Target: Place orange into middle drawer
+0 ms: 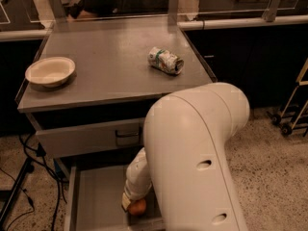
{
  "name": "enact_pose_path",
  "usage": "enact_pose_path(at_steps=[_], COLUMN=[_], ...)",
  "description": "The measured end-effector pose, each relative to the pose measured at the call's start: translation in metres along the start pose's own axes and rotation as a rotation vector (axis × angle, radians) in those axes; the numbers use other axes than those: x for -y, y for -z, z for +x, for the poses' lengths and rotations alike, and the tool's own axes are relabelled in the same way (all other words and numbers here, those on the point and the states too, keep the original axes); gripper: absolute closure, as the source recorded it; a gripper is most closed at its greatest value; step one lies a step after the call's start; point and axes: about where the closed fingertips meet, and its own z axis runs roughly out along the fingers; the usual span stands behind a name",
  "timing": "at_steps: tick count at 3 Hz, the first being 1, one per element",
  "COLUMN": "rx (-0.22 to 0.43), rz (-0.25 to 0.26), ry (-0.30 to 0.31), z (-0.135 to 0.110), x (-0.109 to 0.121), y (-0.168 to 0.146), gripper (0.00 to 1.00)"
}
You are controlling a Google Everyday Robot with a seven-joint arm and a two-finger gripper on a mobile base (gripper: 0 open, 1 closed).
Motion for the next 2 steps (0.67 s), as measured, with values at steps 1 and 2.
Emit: enact_pose_path(at_steps=[1,2], rx=[0.000,0.000], rz=[0.000,0.000], ry=[0.000,0.000], z=[0.0000,0.0000], x=[0.0000,0.0000], y=[0.0000,0.0000], gripper=[0.34,0.11])
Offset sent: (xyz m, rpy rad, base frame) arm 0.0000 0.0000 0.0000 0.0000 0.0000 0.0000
